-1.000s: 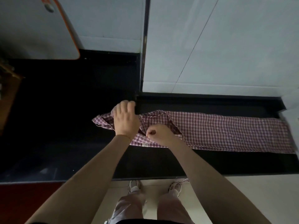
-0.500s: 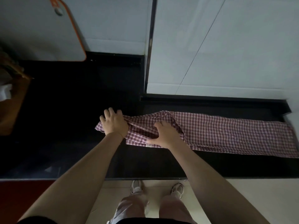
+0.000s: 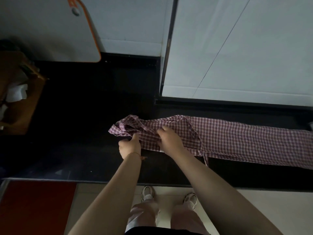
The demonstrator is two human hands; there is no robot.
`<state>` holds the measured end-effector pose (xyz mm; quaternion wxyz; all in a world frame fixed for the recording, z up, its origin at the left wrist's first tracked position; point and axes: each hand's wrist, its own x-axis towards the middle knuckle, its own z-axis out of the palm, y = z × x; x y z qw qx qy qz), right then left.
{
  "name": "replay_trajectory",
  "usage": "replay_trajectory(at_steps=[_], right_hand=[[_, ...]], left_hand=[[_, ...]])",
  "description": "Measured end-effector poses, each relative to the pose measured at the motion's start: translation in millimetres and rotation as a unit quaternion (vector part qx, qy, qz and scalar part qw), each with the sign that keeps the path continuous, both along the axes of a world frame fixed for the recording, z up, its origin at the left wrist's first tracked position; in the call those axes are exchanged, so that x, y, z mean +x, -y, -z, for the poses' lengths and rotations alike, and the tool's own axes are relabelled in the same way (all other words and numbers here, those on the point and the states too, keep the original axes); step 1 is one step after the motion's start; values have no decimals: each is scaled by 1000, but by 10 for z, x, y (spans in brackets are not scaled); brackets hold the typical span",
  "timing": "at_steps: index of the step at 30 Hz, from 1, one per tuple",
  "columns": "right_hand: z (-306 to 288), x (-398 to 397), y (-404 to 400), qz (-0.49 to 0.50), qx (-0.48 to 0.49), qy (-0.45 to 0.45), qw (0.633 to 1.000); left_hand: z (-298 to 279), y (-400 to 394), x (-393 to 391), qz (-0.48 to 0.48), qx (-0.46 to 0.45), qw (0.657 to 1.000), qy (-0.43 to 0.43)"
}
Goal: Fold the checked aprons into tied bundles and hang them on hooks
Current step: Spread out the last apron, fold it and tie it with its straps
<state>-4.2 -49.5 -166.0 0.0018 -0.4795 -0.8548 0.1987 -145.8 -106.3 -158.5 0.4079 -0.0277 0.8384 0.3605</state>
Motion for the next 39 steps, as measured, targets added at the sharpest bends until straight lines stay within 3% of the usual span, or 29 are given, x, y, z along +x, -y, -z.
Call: replay_trajectory(at_steps=[3,10,16,19,22,25,31,33,36,38,39], right_hand=[[43,-72,12,33,-24,-20,999],[41,-52,-48,71,-36,-56,995],[-126,-30,-200,99,-144,-53,983],[-411,-106,-299,188,-245,-167,936],[-602,-212,-350,189,-314,-227,902],[-651,-219,-425,192,-343,-251,885],[-719,268,-617,289,-322,-254,865],[-727,677,-644,364,-297,-270,841],[-654,1397,-600,454,-297,-384,747],[-567,1750,-542,491,-320,-451,674],[-490,1952,-517,523,-328,-480,623]], left_hand=[[-87,-100,5,-34,40,992,116],[-34,-240,4,-31,93,970,222],[32,-319,67,5,99,975,200],[-3,-348,109,5,132,973,187],[-92,-372,188,56,178,972,144],[-253,-397,299,120,227,960,109],[-463,-527,754,210,270,918,201],[-544,-570,1059,251,255,899,253],[-528,-643,1512,320,243,878,260],[-502,-670,1754,368,244,880,178],[-462,-672,1902,408,239,876,96]])
